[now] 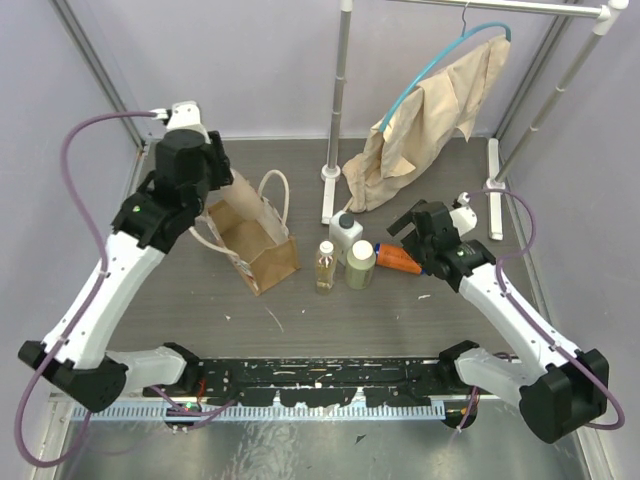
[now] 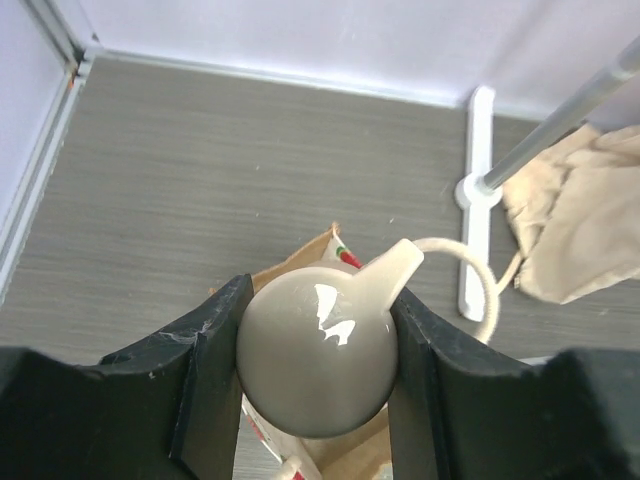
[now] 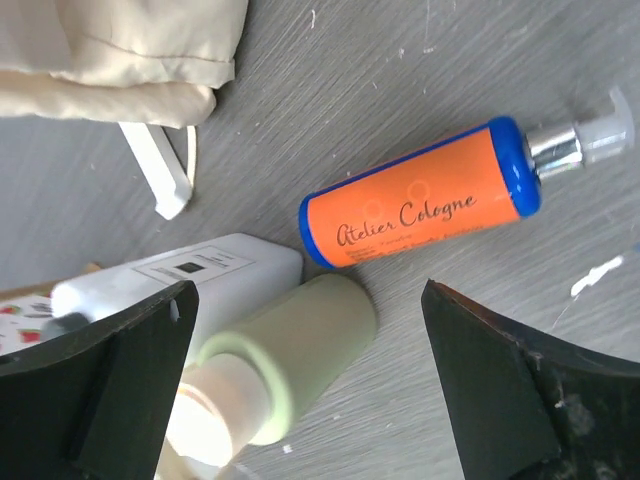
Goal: Take the personal care products out of the canvas bag
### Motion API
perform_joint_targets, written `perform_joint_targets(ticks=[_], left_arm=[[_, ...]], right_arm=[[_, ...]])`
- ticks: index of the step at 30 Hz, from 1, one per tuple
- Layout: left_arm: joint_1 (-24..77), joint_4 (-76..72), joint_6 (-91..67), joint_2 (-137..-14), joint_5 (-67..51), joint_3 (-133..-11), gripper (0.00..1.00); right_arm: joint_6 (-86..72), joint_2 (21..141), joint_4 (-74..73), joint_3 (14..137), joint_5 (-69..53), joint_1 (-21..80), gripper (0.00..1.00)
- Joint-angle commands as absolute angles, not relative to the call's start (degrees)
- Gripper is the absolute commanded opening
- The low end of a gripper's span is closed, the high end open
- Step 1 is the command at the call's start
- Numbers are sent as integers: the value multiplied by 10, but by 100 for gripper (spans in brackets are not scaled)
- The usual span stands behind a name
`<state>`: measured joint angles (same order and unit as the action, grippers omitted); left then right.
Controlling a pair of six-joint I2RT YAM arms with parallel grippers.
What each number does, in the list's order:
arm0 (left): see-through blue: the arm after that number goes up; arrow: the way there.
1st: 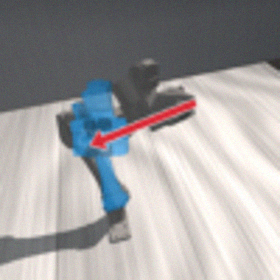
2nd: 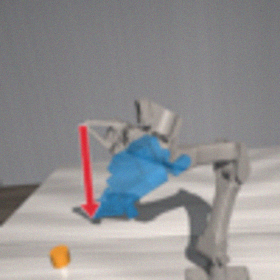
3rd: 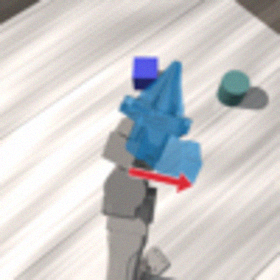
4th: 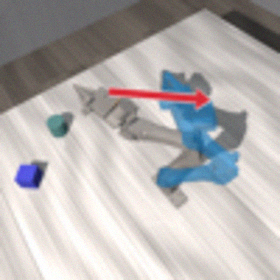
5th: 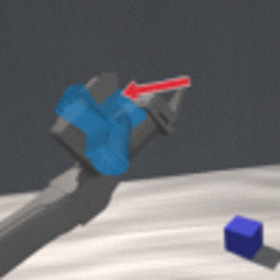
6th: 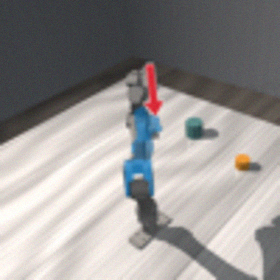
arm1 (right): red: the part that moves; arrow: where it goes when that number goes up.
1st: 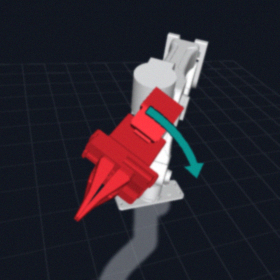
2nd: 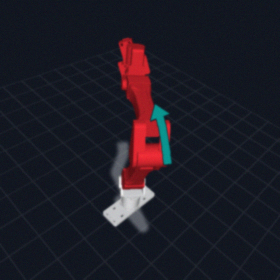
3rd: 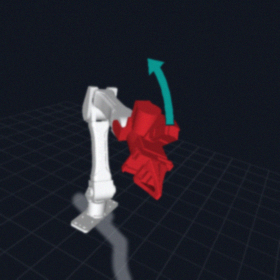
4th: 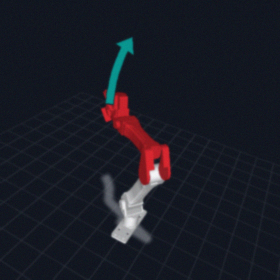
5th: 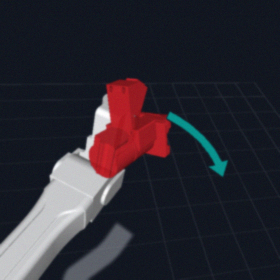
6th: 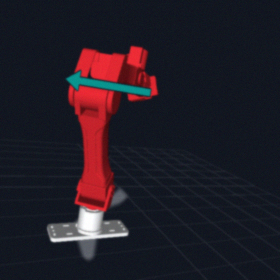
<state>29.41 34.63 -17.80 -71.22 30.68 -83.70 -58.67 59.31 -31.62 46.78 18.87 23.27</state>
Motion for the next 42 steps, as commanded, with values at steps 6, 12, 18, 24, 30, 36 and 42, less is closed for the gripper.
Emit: perform_joint_targets(ticks=[6,12,18,24,30,36,42], left_arm=[[298,513,-222,-714,265,-1063,0],[299,616,-207,-720,297,-1171,0],[299,662,-223,-707,243,-1205,4],[299,604,-292,-631,147,-1066,3],[299,604,-313,-594,94,-1029,1],[300,597,-317,-577,22,-980,0],[310,572,-325,-552,-13,-896,0]], right_arm=[[-802,703,-565,646,218,216,100],[-811,757,-547,627,134,157,99],[-844,793,-475,559,72,140,88],[-849,849,-443,532,78,140,84],[-868,873,-426,520,101,140,76],[-880,893,-422,521,140,139,75],[-883,940,-421,534,156,137,73]])
